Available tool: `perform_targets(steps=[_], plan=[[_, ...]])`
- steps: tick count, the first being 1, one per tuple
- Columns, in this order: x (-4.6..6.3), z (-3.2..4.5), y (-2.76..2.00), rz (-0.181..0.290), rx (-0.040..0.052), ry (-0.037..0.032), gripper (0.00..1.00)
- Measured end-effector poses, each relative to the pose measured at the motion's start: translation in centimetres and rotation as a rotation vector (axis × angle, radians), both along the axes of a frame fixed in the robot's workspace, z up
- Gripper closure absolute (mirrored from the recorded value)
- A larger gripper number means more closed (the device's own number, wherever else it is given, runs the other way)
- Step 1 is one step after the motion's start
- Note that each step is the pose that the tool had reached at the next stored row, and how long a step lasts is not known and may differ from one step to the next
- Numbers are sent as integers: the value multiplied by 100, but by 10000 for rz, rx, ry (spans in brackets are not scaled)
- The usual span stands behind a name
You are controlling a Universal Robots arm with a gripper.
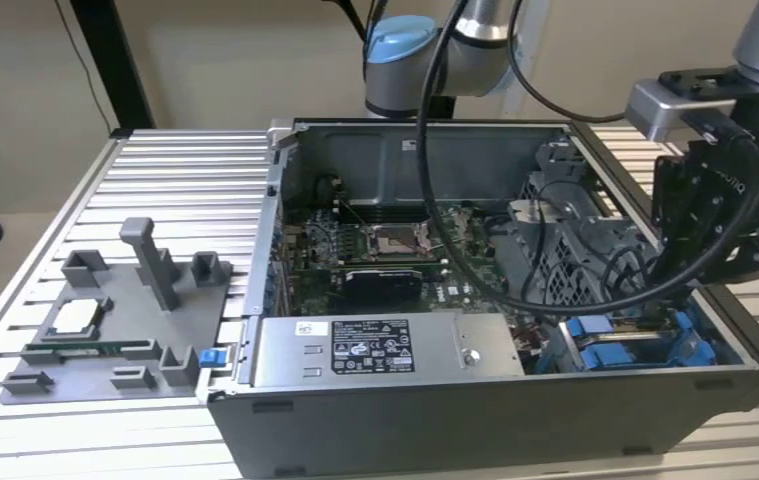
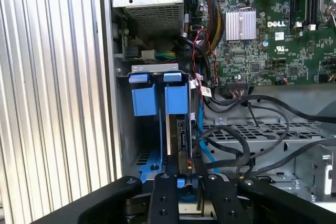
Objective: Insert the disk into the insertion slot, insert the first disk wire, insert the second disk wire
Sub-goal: 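Insert the first disk wire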
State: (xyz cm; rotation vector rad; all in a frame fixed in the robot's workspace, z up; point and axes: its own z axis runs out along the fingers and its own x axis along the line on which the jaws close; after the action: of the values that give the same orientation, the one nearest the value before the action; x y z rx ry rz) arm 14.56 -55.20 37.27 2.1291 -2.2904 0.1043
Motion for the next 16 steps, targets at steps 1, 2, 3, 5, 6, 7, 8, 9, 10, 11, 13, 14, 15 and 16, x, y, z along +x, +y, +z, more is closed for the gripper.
perform_targets(steps=[1, 2, 3, 5, 6, 7, 8, 9, 10, 11, 13, 14, 15, 16], plan=[[16, 1, 0, -1, 2, 37, 0], [36, 4, 0, -1, 2, 89, 0], [58, 8, 0, -1, 2, 145, 0], [107, 16, 0, -1, 2, 288, 0], [132, 20, 0, 0, 3, 365, 0], [155, 25, 0, 0, 2, 442, 0], [177, 28, 0, -1, 2, 523, 0], [199, 31, 0, -1, 2, 603, 0], [221, 33, 0, -1, 2, 680, 0], [243, 34, 0, -1, 3, 759, 0], [286, 36, 0, -1, 2, 914, 0], [302, 36, 0, -1, 2, 976, 0], [312, 36, 0, -1, -4, 1012, 0], [313, 36, 1, 0, -7, 1016, 0]])
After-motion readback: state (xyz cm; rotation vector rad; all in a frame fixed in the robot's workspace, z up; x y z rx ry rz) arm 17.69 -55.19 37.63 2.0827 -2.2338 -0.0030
